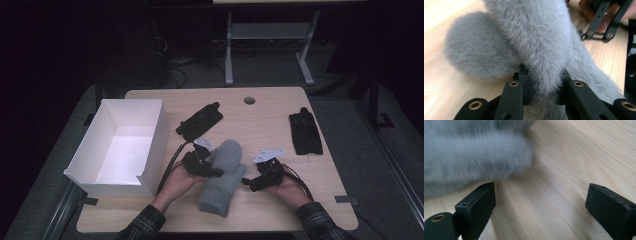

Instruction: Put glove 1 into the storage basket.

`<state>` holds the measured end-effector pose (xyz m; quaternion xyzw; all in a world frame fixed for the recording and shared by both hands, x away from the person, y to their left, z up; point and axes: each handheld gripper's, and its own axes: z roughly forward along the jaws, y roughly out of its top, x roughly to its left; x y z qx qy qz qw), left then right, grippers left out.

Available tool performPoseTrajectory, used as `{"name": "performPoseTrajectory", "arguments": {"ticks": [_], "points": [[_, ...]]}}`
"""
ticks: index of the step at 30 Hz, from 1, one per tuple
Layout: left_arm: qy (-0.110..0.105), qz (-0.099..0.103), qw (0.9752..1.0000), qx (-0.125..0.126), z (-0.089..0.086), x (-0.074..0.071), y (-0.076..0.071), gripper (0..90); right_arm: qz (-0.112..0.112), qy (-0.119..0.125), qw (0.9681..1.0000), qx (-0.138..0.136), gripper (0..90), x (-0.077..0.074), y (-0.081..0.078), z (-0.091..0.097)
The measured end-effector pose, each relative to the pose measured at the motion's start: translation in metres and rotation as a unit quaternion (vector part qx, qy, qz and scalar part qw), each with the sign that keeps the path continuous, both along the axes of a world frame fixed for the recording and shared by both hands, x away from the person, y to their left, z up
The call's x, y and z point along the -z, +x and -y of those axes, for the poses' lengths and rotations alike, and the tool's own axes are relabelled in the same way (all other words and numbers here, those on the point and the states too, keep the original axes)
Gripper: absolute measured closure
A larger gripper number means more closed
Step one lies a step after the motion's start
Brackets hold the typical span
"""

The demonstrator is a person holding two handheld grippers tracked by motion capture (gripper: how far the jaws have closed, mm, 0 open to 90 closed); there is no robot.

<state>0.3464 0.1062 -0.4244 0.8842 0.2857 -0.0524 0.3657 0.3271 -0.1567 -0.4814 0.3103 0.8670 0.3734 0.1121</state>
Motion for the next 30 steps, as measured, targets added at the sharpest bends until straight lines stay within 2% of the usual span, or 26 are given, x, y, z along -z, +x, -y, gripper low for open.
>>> {"name": "performPoseTrajectory", "arguments": {"ticks": [2,8,19,24,30], "points": [[-0.01,0.005,0.9999,-0.008,-0.004,-0.009,-0.001,73.9,0.0,0.0,1.0,0.0,9.0,0.0,0.0,0.0],[-0.012,0.021,0.9995,-0.02,-0.013,-0.028,0.001,73.9,-0.001,0.0,1.0,0.001,9.0,0.0,0.0,0.0],[0.001,0.054,0.9977,-0.042,-0.029,-0.085,0.009,73.9,-0.003,0.001,1.0,0.003,9.1,0.0,-0.001,-0.001],[-0.009,0.055,0.9973,-0.047,-0.039,-0.107,0.015,73.9,-0.003,0.002,1.0,0.003,9.1,0.0,-0.001,-0.001],[-0.01,0.069,0.9959,-0.057,-0.057,-0.137,0.023,73.9,-0.002,0.001,1.0,0.002,9.1,0.0,0.0,-0.001]]}}
